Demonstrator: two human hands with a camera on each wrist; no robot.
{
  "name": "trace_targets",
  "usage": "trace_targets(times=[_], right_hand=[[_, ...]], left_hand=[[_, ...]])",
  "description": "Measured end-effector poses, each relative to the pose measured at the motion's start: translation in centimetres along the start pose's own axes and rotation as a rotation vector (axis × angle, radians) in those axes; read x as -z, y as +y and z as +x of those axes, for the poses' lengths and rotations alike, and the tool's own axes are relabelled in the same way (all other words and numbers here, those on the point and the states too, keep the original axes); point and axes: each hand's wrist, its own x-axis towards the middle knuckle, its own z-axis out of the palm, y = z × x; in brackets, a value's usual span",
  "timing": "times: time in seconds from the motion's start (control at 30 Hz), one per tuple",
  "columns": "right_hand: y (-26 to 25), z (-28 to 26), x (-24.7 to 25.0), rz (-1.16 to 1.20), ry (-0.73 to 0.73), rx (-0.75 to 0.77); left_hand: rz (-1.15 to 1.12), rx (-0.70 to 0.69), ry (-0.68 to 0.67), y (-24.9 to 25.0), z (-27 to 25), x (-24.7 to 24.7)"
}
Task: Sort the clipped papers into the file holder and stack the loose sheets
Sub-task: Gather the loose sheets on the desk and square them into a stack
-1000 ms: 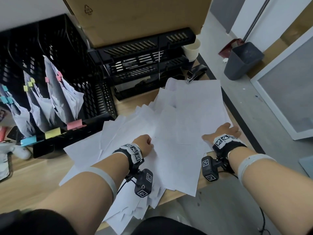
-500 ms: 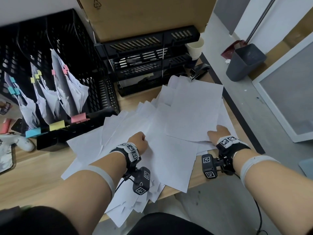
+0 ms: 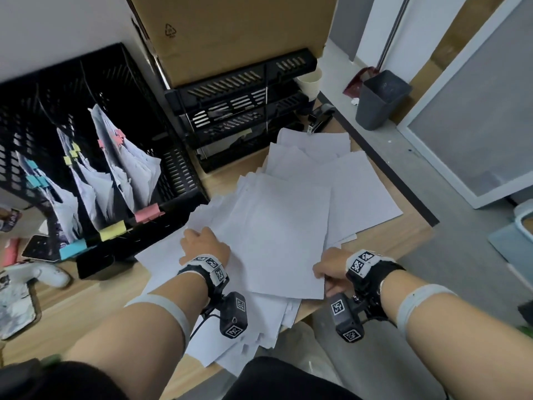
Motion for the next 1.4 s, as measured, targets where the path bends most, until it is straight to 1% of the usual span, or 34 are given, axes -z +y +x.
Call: trace_targets(times=[0.1,0.17,0.2,0.27,0.33,0.37,0.43,0.47,0.53,0.6,0.67,0.8,0.87,1.0,1.07,1.1,1.2,1.3,1.4], right_hand=[[-0.3,-1.1,-2.6,-0.037,-0.026,0.013],[-0.3,-1.8,-4.0,-0.107,-0.045,0.001],[-0.3,-2.0,-4.7,-0.153,-0.017,-0.006],[-0.5,-2.2,-5.8,-0.188,0.167,0.009],[-0.4,-1.7,-6.9,-0.124,0.334,0.044],[-0.3,-1.5,-7.4,-0.112,0.385,0.064],[-0.2,-0.8,-8.4,-0.106,0.398,0.097],[-0.1,-0.4,-8.8,-0.095,0.384,0.107],[0.3,-0.2,-9.4,-0.045,0.351,0.129],[0.5,-0.6,-9.8,-0.01,0.313,0.149],[0.6,-1.0,-10.0,0.055,0.334,0.178],[0.4,-2.9,-8.4,0.295,0.497,0.288],[-0.6,-4.8,-6.9,0.449,0.579,0.376],[-3.1,-8.6,-4.1,0.621,0.778,0.537],[-3.7,-9.7,-3.2,0.708,0.801,0.55],[-3.8,-9.9,-3.0,0.72,0.785,0.529],[-3.3,-9.7,-3.1,0.741,0.716,0.504],[-2.2,-8.6,-3.2,0.65,0.683,0.495],[-1.1,-8.0,-1.7,0.612,0.732,0.448]], left_hand=[[-0.068,0.011,-0.049,-0.8,0.4,-0.3],[-0.077,0.011,-0.076,-1.4,0.8,-0.7],[-0.075,0.003,-0.084,-1.8,1.0,-0.8],[-0.107,-0.015,-0.117,-2.4,1.5,-1.1],[-0.2,-0.045,-0.225,-2.9,1.9,-1.0],[-0.207,-0.085,-0.292,-3.2,2.1,-1.0],[-0.117,-0.2,-0.38,-3.4,1.8,-0.7],[-0.071,-0.26,-0.391,-3.4,1.6,-0.5],[-0.051,-0.357,-0.395,-3.5,1.3,-0.5],[-0.122,-0.432,-0.393,-3.9,0.9,-0.4],[-0.22,-0.491,-0.385,-4.1,0.4,0.2],[-0.382,-0.571,-0.356,-3.7,-0.3,2.4],[-0.514,-0.562,-0.342,-2.8,-0.2,3.8],[-0.754,-0.567,-0.297,0.6,-0.7,6.6],[-0.895,-0.577,-0.334,2.4,-1.1,7.6],[-0.944,-0.582,-0.359,3.1,-1.2,7.7],[-0.94,-0.565,-0.4,4.0,-1.4,6.5],[-0.838,-0.555,-0.393,4.0,-1.2,4.7],[-0.733,-0.521,-0.353,4.6,-0.7,3.7]])
